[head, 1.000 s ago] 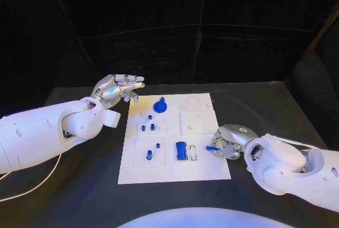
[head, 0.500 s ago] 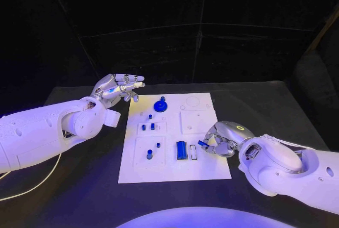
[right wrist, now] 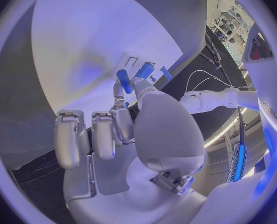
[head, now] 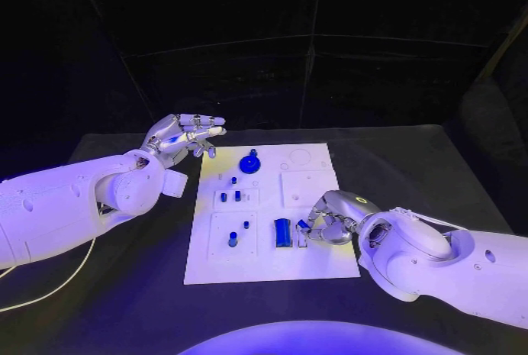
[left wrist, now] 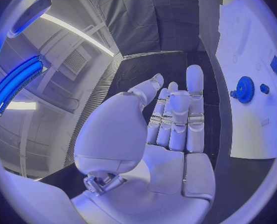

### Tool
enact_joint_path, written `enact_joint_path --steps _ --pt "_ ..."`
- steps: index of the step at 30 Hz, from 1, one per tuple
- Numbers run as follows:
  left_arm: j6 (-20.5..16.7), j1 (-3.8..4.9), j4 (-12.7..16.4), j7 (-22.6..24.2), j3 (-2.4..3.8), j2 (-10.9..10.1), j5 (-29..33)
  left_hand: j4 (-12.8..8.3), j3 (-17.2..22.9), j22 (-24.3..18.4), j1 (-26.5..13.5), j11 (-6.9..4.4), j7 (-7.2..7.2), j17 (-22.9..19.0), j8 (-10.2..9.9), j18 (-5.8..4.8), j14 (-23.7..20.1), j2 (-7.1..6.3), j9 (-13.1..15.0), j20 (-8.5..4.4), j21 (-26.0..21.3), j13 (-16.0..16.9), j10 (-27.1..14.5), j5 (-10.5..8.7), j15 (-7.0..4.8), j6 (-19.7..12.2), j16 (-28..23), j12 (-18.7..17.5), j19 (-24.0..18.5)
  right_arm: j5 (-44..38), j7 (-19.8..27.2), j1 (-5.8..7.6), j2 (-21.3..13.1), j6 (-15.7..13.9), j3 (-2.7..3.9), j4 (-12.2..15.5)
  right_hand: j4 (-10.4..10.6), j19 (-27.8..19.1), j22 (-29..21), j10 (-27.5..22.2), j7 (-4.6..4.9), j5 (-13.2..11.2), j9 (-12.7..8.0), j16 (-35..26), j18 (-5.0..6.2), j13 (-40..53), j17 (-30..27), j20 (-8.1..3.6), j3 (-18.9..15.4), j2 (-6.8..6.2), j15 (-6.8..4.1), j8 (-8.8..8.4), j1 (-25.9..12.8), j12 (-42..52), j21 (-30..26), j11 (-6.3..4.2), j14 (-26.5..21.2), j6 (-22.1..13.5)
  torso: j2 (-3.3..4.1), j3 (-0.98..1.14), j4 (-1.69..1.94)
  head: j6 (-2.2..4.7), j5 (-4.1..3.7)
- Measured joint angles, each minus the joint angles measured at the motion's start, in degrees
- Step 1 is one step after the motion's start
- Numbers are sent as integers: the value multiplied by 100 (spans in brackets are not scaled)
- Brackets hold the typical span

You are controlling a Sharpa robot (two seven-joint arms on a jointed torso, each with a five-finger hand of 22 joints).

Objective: Assemble the parts on the task board

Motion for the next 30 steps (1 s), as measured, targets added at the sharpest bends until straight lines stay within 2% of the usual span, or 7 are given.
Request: enact_joint_path --steps 4,11,13,23,28,29,30 --pt "0 1 5 0 0 -2 0 0 0 0 0 0 0 0 0 0 0 0 0 0 0 0 0 0 0 0 0 0 0 79 -20 0 38 138 -1 -53 34 -7 0 13 4 0 26 21 -1 0 0 -31 2 22 -39 37 -26 0 0 -13 1 4 -1 -1 1 -8 -1" --pt "0 1 11 0 0 5 0 0 0 1 0 0 0 0 0 -1 0 0 0 0 0 0 0 0 0 0 0 0 0 163 -55 0 98 324 -1 -118 34 2 0 12 3 0 58 21 -1 0 -1 -39 2 43 -39 38 -47 0 0 -12 1 4 -1 0 1 -20 15" --pt "0 1 14 0 0 7 0 0 0 1 0 0 0 0 0 0 0 0 0 0 0 0 0 0 0 0 0 0 0 177 -62 0 109 356 -1 -133 34 2 0 12 -20 0 59 21 -1 0 -1 -39 2 15 -39 38 -77 0 0 -12 1 28 -1 0 1 -23 18" --pt "0 2 17 0 0 1 0 0 0 1 0 0 0 0 0 0 0 0 0 0 0 0 0 0 0 0 0 0 0 208 -81 5 182 403 4 -178 94 2 0 12 -65 -1 99 19 -1 -1 -1 -38 -15 29 -38 81 -167 -23 0 -13 1 76 -3 3 -2 -24 0" --pt "0 3 18 0 1 1 0 0 0 1 0 0 0 0 0 0 0 0 0 0 0 0 0 0 0 0 0 0 0 215 -86 6 206 402 3 -202 263 -18 0 32 -96 4 151 19 0 -1 -1 -58 -65 92 -38 128 -365 -23 0 -33 1 141 -3 3 -2 -28 -2" --pt "0 3 18 0 1 0 0 0 0 1 0 0 0 0 0 0 0 0 0 0 0 0 0 0 0 0 0 0 0 217 -86 4 209 402 1 -203 297 -18 0 32 -155 64 217 18 -1 -1 -1 -58 -87 114 -50 198 -418 -7 0 -33 -11 214 -3 3 -2 -32 -4" --pt "0 3 18 0 1 0 0 0 0 1 0 0 0 0 0 0 0 0 0 0 0 0 0 0 0 0 0 0 0 218 -87 3 211 402 0 -205 352 -13 0 32 -154 149 218 18 0 -1 -1 -63 -115 113 -60 214 -449 31 0 -33 -19 213 -3 3 -2 -34 -8"
